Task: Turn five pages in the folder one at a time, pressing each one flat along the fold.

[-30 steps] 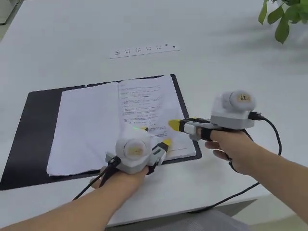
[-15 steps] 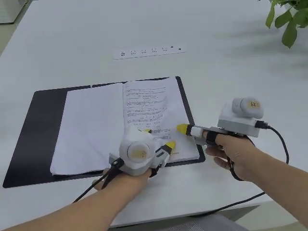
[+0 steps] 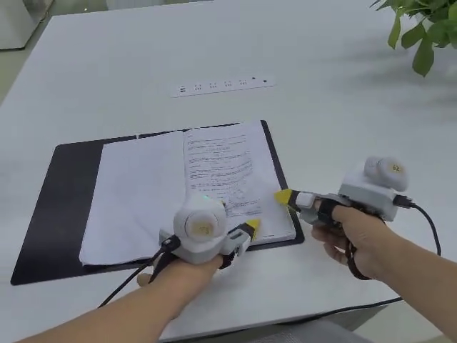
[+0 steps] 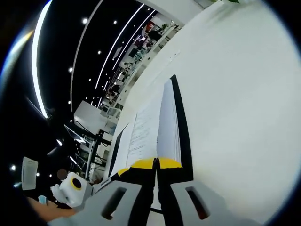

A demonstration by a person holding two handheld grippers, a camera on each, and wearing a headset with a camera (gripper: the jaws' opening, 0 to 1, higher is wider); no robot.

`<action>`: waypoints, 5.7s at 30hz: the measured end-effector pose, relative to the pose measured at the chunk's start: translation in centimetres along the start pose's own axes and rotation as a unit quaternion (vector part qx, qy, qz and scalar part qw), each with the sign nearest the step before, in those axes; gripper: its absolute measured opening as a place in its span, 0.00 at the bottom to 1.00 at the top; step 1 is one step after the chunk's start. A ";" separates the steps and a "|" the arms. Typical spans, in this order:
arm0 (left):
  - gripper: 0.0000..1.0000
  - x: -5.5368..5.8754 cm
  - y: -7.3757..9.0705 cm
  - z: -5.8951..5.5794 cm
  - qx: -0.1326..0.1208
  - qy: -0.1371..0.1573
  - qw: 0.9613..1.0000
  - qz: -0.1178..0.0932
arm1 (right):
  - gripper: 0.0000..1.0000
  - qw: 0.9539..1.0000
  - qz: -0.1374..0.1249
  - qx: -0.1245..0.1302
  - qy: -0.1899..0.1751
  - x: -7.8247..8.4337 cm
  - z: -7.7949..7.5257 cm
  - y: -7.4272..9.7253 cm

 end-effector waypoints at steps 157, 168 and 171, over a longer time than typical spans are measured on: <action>0.34 10.4 11.5 16.3 -0.159 0.097 0.982 -0.020 | 0.00 0.939 -0.031 0.147 0.309 -6.7 8.6 -21.0; 0.34 10.5 11.5 16.2 -0.158 0.095 0.983 -0.021 | 0.00 0.938 -0.025 0.152 0.310 -9.9 7.7 -23.6; 0.34 10.5 11.5 16.2 -0.158 0.096 0.983 -0.021 | 0.00 0.937 -0.024 0.155 0.313 -10.4 7.8 -24.0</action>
Point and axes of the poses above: the centre of the closed fingertips' face, and the gripper's own axes: y roughly backward along the fingers, z roughly to its left, x roughly out of its underside, the point moved 2 cm from there along y, roughly backward along the fingers, and after that the axes turned 15 degrees about z, right-handed, at the moved point
